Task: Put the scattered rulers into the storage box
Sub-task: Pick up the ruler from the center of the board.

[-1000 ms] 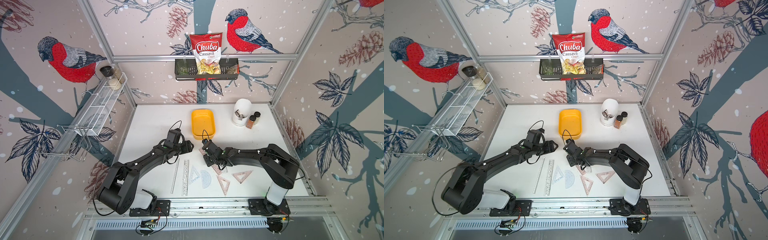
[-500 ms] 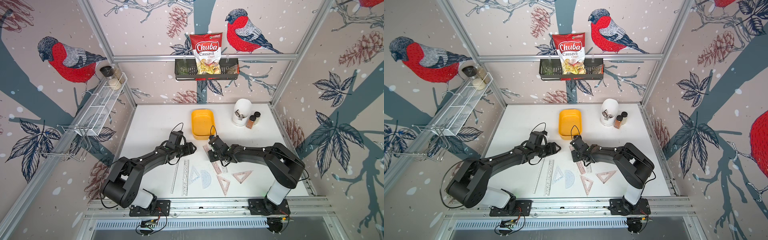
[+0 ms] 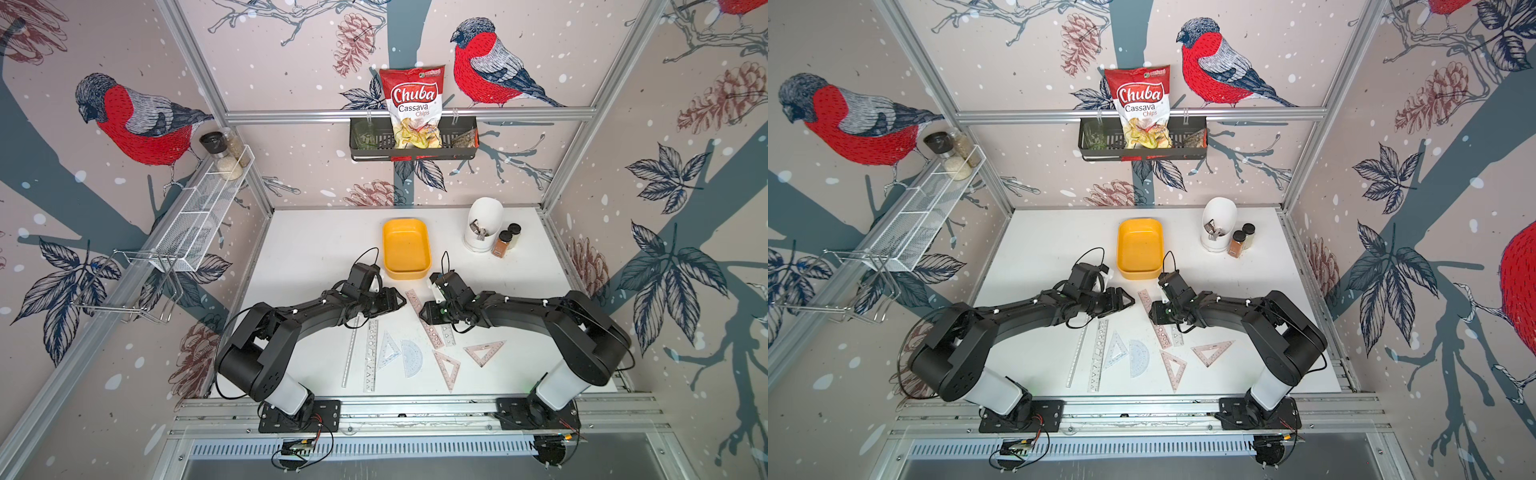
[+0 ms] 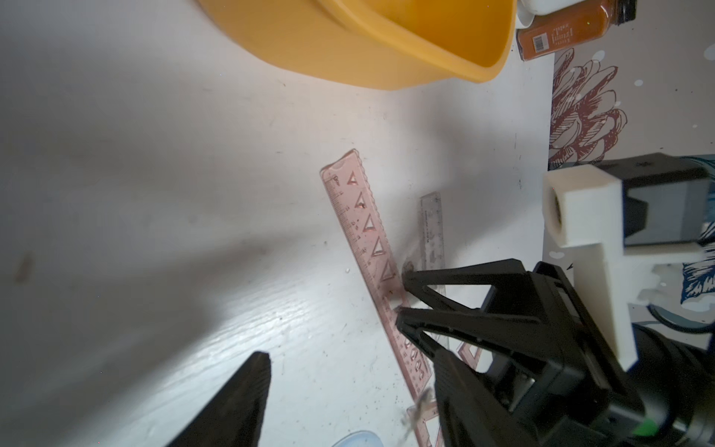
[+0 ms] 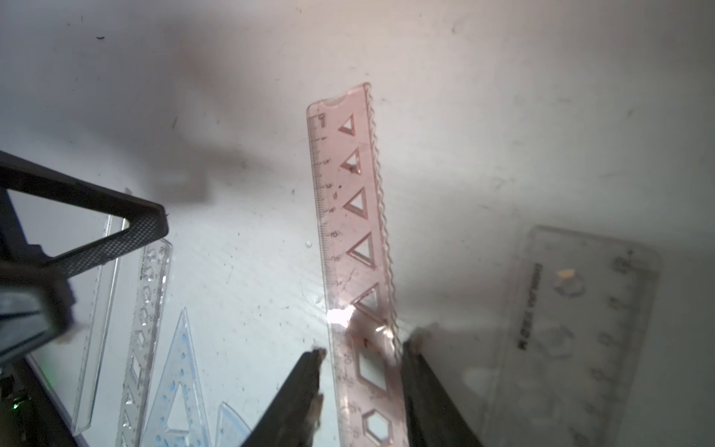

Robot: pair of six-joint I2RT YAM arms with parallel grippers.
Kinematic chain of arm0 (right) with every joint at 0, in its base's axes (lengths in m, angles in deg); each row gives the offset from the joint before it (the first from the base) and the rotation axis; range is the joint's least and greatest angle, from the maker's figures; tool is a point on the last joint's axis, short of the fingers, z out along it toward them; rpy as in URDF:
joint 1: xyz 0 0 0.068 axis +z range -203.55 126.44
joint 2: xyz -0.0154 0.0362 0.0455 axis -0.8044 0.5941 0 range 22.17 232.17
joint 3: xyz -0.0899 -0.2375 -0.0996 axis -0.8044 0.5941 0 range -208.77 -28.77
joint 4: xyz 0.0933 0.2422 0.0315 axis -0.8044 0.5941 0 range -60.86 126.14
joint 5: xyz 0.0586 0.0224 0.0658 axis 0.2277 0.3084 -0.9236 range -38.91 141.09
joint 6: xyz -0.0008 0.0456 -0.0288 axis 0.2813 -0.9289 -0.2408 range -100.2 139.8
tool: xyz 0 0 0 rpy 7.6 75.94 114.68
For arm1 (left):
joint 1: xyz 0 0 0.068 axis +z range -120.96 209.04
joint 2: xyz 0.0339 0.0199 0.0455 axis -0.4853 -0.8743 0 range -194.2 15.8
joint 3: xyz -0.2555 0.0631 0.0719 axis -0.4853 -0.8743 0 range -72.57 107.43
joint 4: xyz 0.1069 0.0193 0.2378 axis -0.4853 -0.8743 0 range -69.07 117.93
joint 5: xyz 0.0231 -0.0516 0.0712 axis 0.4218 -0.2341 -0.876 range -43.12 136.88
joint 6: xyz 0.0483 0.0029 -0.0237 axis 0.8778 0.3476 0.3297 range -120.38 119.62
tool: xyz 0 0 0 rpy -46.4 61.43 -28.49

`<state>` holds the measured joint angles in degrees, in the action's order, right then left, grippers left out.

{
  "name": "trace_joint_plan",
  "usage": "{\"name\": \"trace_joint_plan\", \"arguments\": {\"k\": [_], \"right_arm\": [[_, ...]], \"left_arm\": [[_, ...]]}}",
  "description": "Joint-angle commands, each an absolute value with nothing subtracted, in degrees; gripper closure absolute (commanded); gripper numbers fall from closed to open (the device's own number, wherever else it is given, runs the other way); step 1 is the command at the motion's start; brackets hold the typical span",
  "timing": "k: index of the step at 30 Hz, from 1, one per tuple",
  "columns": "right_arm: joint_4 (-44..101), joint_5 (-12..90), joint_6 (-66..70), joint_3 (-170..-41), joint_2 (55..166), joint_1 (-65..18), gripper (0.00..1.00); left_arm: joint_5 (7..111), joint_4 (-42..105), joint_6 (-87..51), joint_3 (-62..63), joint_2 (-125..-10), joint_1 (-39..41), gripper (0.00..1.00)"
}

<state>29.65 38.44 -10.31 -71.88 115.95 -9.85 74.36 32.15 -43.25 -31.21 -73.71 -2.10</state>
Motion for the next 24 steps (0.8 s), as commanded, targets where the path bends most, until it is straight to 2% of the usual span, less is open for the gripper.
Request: {"name": "trace_joint_plan", "arguments": {"k": [1,6,11,15,18,24], "right_arm": [[29.83,36.28,-10.98,-70.39,115.34,-9.96,0.55],[29.29,36.09,-11.30,-70.29,115.40,-9.38,0.54],[40.14,50.40,-8.29,-77.24,116.32,-4.86,0.45],[45.13,55.66,-6.46,-80.15,118.11,-3.98,0.40],[46.10,54.98,-6.35,-81.04,118.51,-3.97,0.39],[40.29,44.98,-8.72,-77.19,115.92,-5.01,0.43]], "left_arm": [[76.46,32.58,-44.12,-30.26,-75.29,-3.17,0.29],[77.27,33.65,-44.76,-29.20,-78.46,-3.84,0.32],[74.19,28.91,-41.82,-26.62,-76.49,-3.34,0.32],[72.03,26.57,-40.24,-26.64,-74.40,-2.04,0.31],[72.61,27.53,-40.83,-28.16,-73.79,-1.70,0.32],[76.75,30.69,-42.76,-30.02,-74.95,-2.31,0.34]]}}
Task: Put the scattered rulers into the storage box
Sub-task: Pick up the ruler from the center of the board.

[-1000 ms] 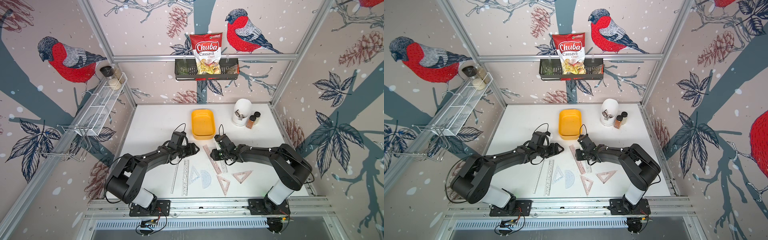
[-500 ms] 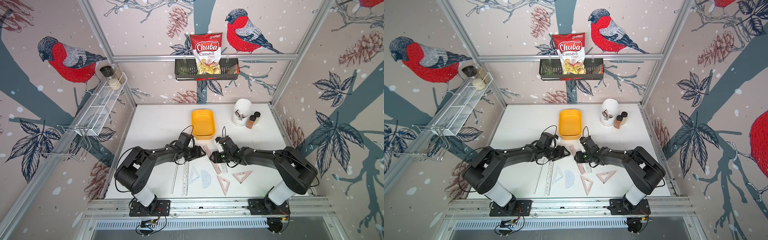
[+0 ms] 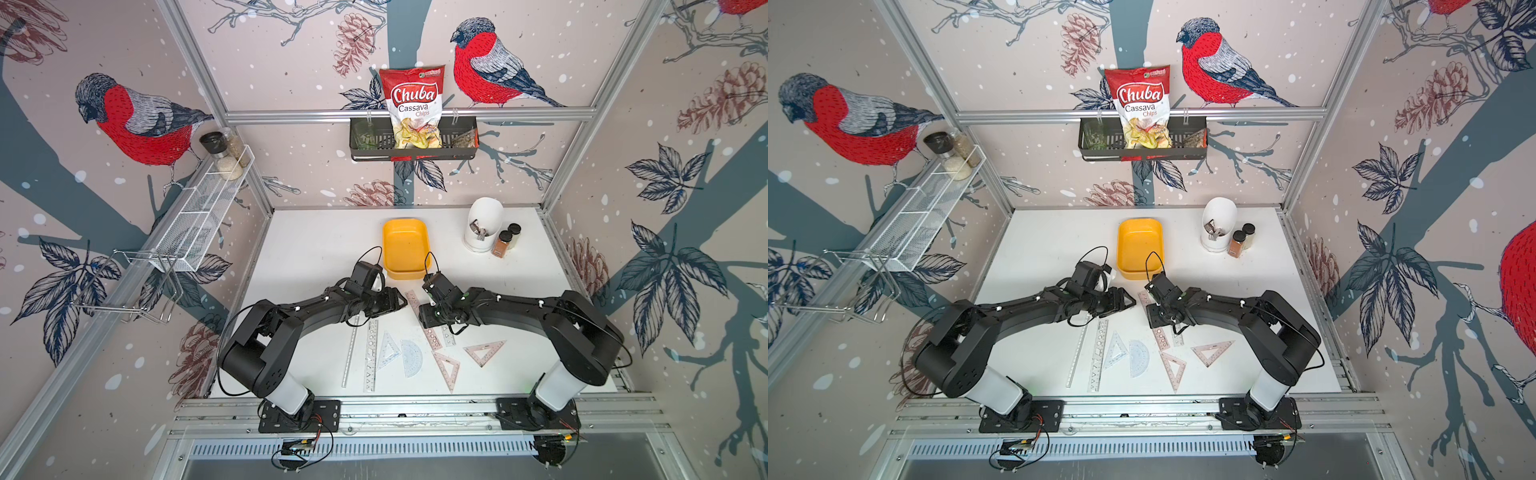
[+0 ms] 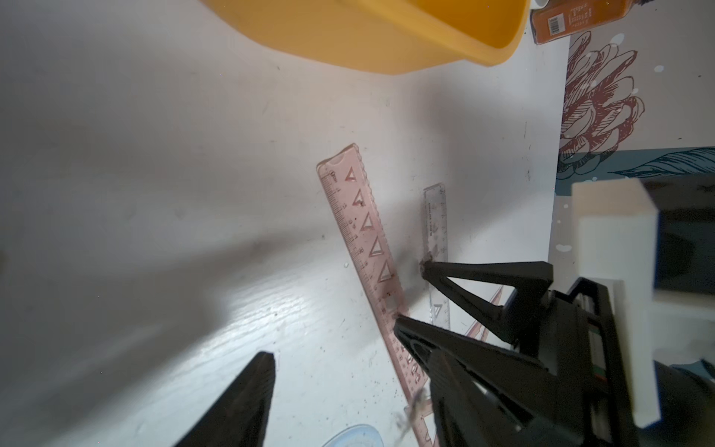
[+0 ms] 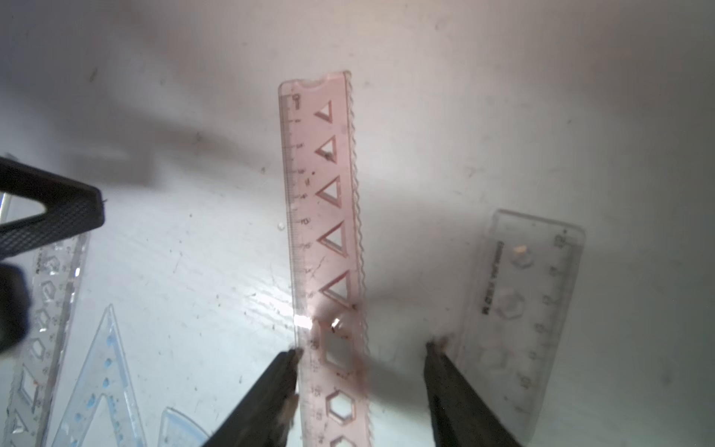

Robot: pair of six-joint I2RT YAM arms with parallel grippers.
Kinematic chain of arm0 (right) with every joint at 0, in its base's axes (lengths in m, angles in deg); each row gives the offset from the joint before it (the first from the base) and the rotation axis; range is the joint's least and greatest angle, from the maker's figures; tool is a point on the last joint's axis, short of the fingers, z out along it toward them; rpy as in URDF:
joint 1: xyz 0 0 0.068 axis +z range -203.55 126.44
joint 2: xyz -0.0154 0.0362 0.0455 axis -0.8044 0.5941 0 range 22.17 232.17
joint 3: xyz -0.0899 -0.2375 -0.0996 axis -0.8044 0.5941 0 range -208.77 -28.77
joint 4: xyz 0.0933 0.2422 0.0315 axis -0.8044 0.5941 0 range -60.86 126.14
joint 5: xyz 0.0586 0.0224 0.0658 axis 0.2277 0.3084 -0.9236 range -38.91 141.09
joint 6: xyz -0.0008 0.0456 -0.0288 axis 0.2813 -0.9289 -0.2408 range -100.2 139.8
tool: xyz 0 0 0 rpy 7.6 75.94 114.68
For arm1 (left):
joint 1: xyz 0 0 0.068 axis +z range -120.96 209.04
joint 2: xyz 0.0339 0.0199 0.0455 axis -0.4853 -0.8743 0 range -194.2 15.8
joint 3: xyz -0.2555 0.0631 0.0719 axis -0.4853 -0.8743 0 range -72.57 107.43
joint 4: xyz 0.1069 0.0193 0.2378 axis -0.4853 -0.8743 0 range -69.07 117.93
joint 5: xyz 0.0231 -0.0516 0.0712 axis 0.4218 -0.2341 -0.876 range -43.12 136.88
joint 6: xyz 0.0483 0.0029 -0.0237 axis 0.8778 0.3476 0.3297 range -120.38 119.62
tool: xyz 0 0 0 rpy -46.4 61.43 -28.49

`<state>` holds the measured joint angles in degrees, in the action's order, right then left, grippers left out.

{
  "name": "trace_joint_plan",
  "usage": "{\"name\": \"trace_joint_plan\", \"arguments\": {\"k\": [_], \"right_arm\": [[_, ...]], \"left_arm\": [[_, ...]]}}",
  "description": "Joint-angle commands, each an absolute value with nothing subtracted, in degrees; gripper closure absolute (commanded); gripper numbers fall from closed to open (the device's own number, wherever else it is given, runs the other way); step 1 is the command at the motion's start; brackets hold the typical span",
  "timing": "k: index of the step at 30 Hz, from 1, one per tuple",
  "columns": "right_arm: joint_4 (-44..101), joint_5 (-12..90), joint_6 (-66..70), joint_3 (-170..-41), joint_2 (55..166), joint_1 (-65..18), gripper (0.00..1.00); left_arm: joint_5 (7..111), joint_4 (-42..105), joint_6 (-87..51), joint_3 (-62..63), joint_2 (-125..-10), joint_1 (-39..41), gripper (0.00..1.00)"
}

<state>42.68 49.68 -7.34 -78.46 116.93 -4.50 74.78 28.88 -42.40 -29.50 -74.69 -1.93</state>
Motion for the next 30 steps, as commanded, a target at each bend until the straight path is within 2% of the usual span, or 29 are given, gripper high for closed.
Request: {"name": "trace_joint_plan", "arguments": {"k": [1,18,30], "right_arm": [[39.22,43.66,-9.22,-76.36,115.65,-5.29,0.44],[24.95,28.12,-14.93,-68.00,112.40,-10.31,0.50],[17.32,18.43,-14.90,-64.40,114.00,-14.66,0.54]], "left_arm": [[77.05,30.82,-42.75,-30.12,-75.02,-2.44,0.34],[78.25,32.68,-42.72,-29.60,-79.83,-3.55,0.38],[81.02,34.01,-42.36,-26.64,-85.72,-3.49,0.42]]}}
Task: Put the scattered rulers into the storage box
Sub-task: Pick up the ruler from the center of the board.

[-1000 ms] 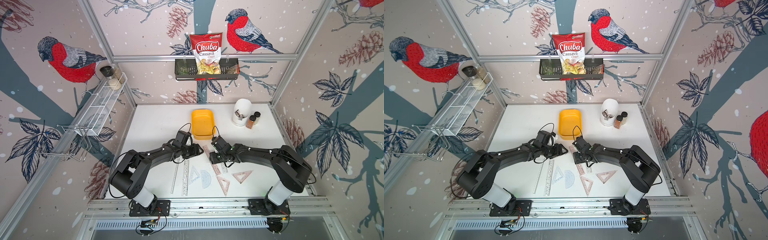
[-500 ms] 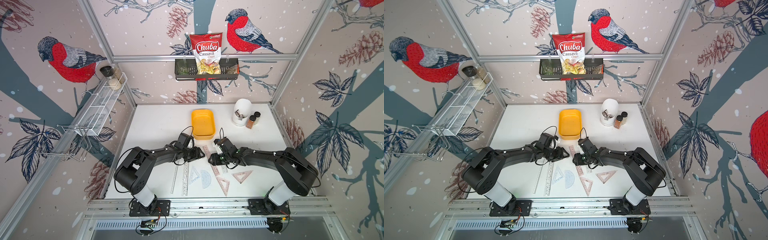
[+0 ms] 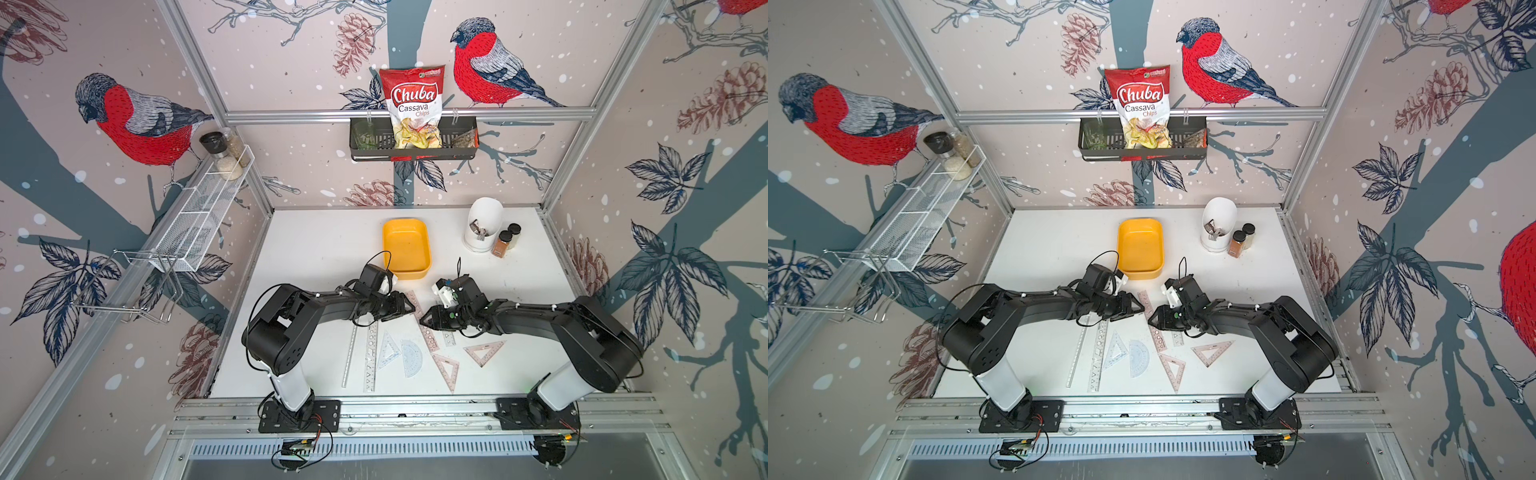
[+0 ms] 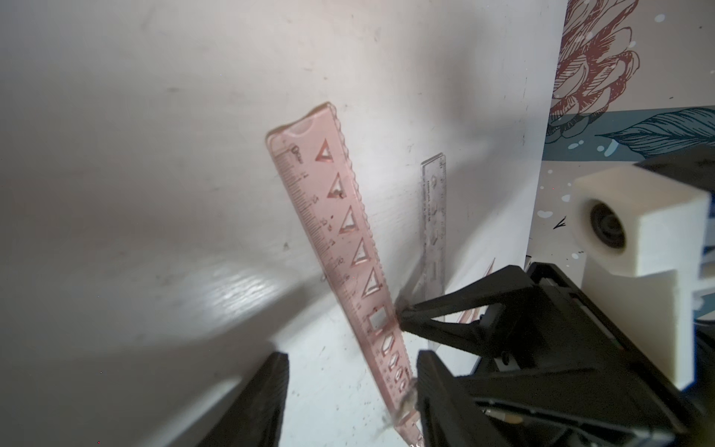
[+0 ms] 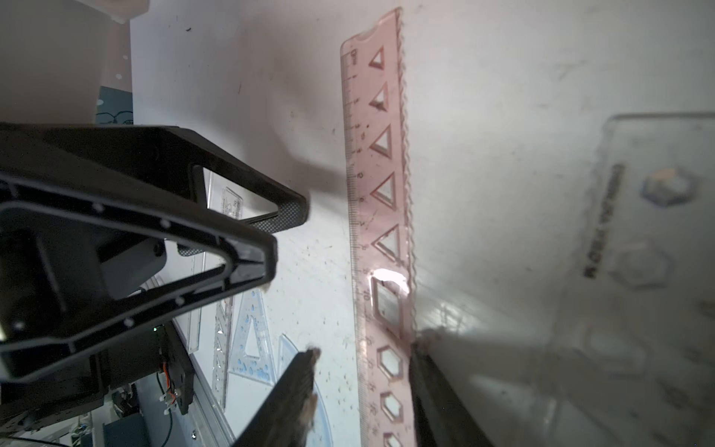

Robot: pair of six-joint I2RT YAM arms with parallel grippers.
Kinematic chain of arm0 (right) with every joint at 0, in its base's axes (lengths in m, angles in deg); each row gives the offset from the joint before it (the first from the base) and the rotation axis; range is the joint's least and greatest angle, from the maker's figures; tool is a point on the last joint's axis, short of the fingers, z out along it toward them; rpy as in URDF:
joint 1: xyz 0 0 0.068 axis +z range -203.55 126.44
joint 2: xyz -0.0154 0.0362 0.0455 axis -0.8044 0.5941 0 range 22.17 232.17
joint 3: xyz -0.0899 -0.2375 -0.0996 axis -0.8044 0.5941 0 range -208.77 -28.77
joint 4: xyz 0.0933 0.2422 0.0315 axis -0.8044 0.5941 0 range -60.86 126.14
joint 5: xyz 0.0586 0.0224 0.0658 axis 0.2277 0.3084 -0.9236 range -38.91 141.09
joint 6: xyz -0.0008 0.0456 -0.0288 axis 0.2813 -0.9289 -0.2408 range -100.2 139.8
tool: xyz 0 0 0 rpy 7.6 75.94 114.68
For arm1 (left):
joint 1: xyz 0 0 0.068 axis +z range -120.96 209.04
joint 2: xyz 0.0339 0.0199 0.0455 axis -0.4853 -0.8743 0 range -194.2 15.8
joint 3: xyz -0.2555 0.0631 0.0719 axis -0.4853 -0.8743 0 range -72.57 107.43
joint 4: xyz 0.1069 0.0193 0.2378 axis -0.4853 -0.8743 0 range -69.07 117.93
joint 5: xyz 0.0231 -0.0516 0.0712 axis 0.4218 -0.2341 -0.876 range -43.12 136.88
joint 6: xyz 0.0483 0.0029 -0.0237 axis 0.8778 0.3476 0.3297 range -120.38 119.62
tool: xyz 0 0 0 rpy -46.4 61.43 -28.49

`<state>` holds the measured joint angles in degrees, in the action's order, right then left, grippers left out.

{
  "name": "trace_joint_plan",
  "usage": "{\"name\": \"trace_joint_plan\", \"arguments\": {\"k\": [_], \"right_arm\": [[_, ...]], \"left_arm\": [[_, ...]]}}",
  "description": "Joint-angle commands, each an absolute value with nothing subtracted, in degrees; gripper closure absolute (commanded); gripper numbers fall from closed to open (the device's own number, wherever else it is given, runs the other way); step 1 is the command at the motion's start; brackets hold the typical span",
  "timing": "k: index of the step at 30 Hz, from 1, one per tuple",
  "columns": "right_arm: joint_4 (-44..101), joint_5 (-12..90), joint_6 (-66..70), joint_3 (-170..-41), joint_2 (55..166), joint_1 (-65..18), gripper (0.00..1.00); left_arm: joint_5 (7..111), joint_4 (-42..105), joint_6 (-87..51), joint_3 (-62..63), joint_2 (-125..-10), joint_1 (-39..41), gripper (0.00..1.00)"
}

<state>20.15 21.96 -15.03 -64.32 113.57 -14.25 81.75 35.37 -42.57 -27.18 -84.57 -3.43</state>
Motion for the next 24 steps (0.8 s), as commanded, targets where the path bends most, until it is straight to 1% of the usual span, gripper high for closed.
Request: {"name": "trace_joint_plan", "arguments": {"k": [1,3,4,6,9,13,19,24], "right_arm": [[17.45,18.27,-14.60,-64.53,114.12,-14.77,0.55],[17.77,18.12,-13.99,-64.78,114.39,-15.08,0.56],[17.93,18.05,-13.66,-64.89,114.24,-15.21,0.57],[17.89,18.48,-13.31,-64.51,113.31,-15.75,0.59],[17.28,19.18,-13.14,-63.04,110.94,-16.93,0.61],[16.78,20.16,-12.77,-61.53,108.24,-18.46,0.65],[16.23,20.41,-12.64,-60.68,107.52,-18.84,0.67],[16.05,20.50,-12.73,-60.24,107.08,-18.84,0.67]], "left_arm": [[81.06,33.99,-42.33,-26.29,-86.23,-3.48,0.42],[81.49,33.98,-42.22,-25.82,-87.13,-3.48,0.43],[81.64,33.67,-42.28,-25.63,-87.27,-3.48,0.46],[82.01,33.62,-42.37,-25.66,-86.91,-3.51,0.57],[81.98,33.72,-42.81,-25.50,-84.99,-3.63,0.68],[81.52,35.39,-43.57,-24.53,-84.05,-4.57,0.80],[82.32,37.57,-43.96,-22.40,-87.41,-6.16,0.91],[81.74,37.64,-43.62,-21.88,-89.17,-6.35,0.94]]}}
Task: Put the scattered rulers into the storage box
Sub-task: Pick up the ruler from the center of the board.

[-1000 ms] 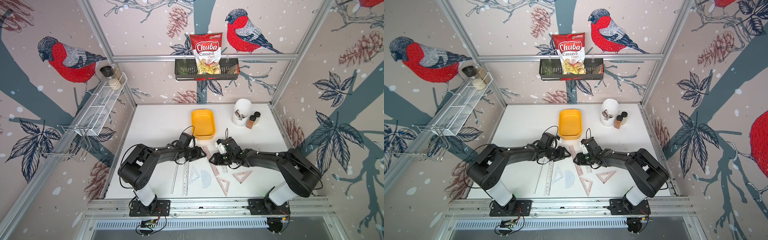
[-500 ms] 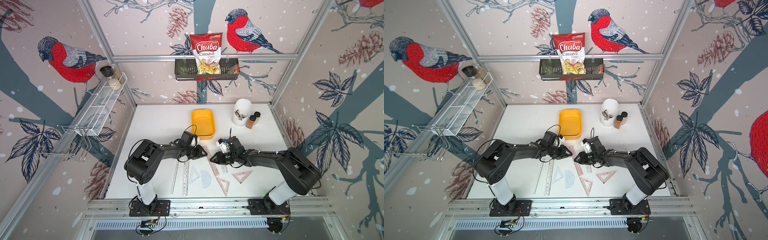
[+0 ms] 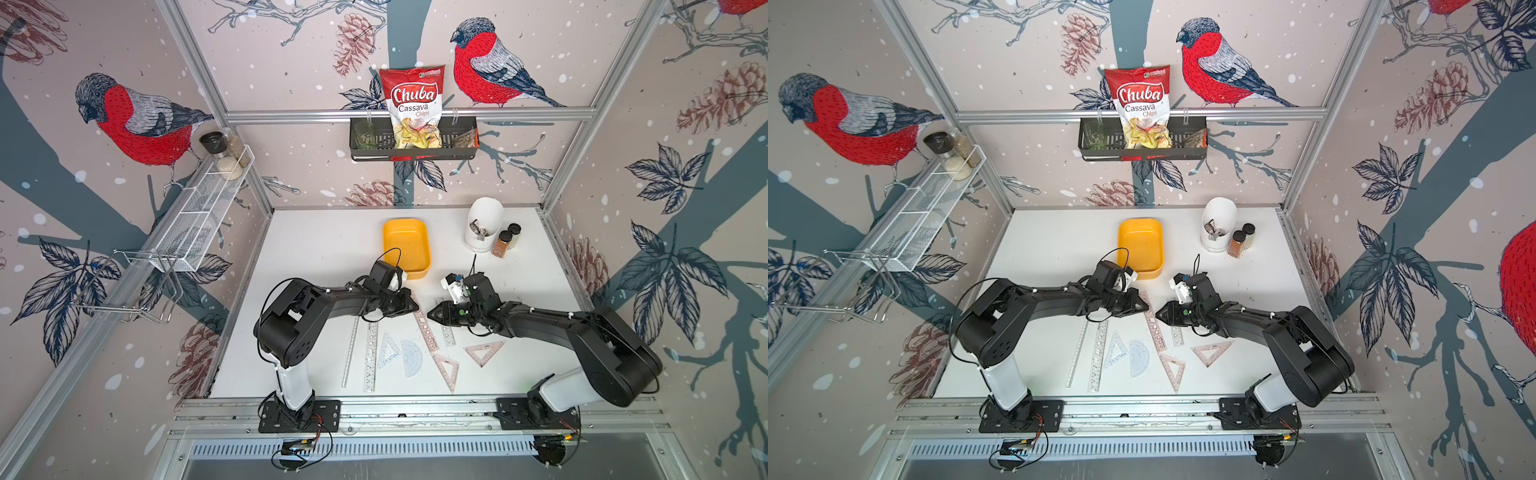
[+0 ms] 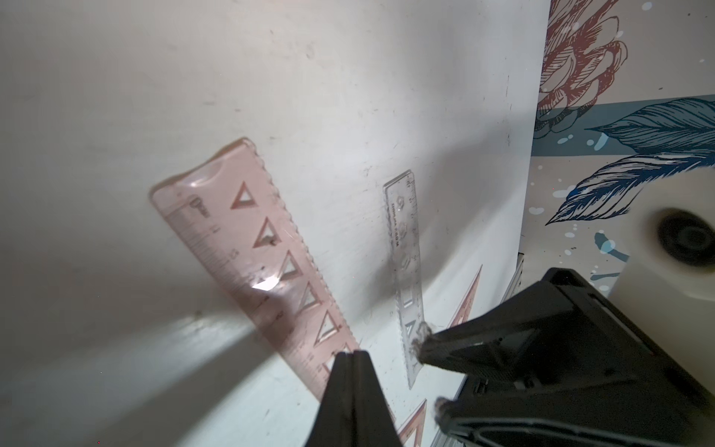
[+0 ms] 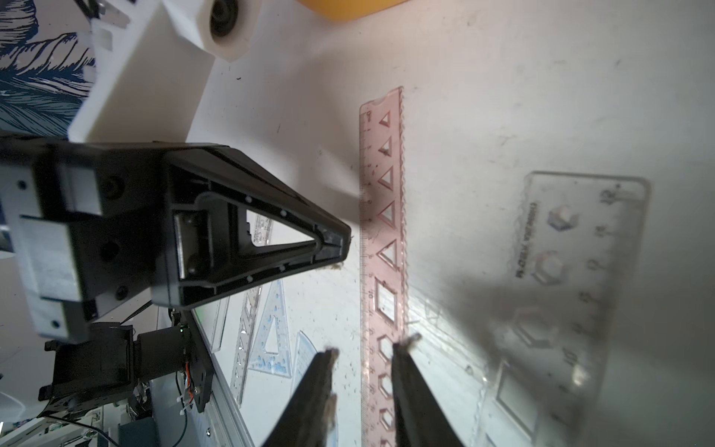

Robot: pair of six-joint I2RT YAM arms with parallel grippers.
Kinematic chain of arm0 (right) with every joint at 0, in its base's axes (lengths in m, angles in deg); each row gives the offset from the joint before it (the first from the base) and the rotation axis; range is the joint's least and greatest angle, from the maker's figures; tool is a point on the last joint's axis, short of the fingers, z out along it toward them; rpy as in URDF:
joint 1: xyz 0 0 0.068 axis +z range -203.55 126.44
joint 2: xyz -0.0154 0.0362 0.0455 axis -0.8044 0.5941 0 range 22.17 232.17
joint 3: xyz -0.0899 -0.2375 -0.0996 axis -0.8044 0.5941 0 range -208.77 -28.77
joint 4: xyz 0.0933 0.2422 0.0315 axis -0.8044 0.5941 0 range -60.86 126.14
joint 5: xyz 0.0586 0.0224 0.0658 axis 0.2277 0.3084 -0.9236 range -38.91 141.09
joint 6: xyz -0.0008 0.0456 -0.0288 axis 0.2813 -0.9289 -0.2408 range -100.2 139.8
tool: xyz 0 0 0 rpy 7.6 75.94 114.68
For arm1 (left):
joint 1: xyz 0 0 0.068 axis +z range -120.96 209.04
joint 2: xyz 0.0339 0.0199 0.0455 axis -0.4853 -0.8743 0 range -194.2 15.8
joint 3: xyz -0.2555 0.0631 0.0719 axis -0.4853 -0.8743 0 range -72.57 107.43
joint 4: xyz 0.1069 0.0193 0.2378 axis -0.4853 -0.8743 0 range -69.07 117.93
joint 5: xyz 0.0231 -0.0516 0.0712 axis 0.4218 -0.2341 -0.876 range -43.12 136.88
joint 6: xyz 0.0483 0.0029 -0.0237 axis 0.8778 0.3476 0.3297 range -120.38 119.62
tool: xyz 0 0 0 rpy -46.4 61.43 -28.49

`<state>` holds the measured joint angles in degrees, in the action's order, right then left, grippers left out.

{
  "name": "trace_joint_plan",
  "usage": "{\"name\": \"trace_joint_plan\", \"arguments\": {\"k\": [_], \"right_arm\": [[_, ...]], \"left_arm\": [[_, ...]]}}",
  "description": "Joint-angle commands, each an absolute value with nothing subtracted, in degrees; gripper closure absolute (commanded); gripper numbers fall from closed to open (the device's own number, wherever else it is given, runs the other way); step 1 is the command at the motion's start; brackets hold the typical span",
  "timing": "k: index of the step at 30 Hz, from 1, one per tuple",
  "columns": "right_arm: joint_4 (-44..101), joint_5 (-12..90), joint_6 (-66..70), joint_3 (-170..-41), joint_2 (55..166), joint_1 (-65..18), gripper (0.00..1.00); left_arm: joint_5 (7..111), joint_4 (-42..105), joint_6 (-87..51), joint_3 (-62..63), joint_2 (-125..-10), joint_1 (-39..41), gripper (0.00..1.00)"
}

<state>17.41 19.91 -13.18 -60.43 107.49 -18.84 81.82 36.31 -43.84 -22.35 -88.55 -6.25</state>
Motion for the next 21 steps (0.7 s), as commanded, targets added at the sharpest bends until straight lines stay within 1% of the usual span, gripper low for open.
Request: {"name": "trace_joint_plan", "arguments": {"k": [1,7,11,21], "right_arm": [[16.04,20.50,-12.73,-60.28,107.02,-18.84,0.67],[16.14,20.29,-12.90,-60.15,107.17,-18.75,0.67],[16.43,20.20,-13.03,-60.45,107.51,-18.66,0.65],[16.90,18.66,-13.73,-61.88,109.74,-18.20,0.55]], "left_arm": [[81.60,37.43,-43.47,-21.74,-89.46,-6.38,0.94],[81.02,36.41,-42.84,-22.09,-90.37,-6.36,0.97],[80.42,35.97,-42.50,-22.81,-90.72,-6.39,0.98],[79.41,36.70,-42.57,-24.56,-91.85,-6.30,1.00]]}}
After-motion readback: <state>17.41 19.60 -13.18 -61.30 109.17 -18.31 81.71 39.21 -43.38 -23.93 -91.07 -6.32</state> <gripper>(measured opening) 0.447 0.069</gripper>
